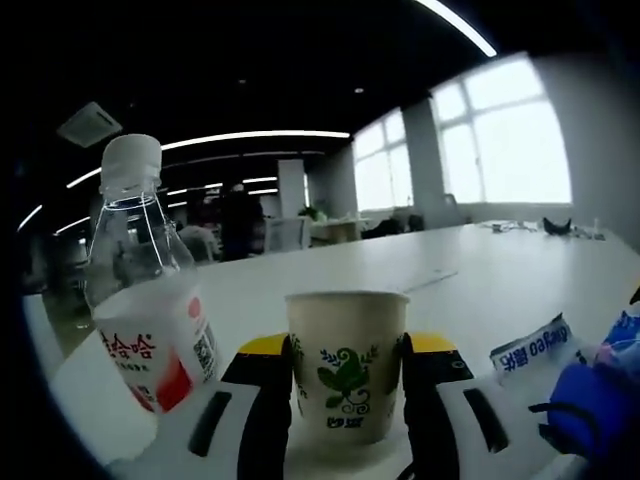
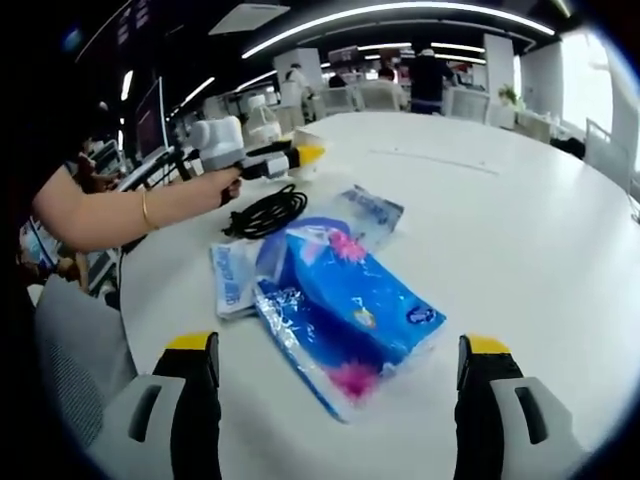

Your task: Arrange the tabletop items into an orderly group along one side of the table until the central work area is clear of visible clutter.

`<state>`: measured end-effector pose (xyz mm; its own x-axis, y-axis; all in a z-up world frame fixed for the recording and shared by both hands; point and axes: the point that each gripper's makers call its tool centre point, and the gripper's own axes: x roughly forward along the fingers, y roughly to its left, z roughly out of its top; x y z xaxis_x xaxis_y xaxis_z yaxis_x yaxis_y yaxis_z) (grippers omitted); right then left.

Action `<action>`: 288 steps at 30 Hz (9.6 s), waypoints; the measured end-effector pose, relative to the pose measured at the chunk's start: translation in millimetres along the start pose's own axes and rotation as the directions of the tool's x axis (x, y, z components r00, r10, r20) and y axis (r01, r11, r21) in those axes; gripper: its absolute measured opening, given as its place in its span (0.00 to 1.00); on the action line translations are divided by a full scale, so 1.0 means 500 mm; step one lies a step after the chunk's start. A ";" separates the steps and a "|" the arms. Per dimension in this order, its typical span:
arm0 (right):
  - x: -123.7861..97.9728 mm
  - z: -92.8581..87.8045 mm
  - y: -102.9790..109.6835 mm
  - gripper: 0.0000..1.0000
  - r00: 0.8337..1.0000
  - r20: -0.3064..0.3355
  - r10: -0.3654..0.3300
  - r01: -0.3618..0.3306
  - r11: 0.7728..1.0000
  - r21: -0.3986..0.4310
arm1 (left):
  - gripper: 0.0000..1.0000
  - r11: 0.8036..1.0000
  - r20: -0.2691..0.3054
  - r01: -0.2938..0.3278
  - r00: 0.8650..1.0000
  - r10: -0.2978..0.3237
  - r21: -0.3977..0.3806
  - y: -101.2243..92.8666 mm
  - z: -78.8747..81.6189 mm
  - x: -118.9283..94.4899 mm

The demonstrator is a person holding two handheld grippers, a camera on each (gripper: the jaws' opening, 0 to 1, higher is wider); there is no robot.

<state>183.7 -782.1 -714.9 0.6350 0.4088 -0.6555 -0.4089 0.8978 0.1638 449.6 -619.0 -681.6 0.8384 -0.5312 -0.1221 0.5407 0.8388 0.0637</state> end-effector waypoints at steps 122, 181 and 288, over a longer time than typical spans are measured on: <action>-0.095 -0.030 0.000 0.47 0.995 0.075 -0.068 0.065 0.997 0.041 | 0.63 0.950 -0.213 0.307 0.926 -0.313 -0.061 -0.304 0.021 -0.287; -0.029 -0.077 -0.044 0.03 0.999 -0.028 -0.038 0.042 0.982 0.183 | 0.04 0.908 -0.439 0.352 0.795 -0.419 -0.229 -0.418 -0.107 -0.307; 0.019 0.142 -0.456 0.00 0.951 0.082 -0.298 0.282 0.945 0.165 | 0.02 0.824 -0.290 0.190 0.875 -0.389 -0.534 -0.497 -0.034 0.102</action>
<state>329.6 -971.3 -706.0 0.7798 0.1350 -0.6113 -0.0994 0.9908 0.0919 356.8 -852.5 -720.7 0.5032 -0.7561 -0.4184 0.5680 0.6543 -0.4993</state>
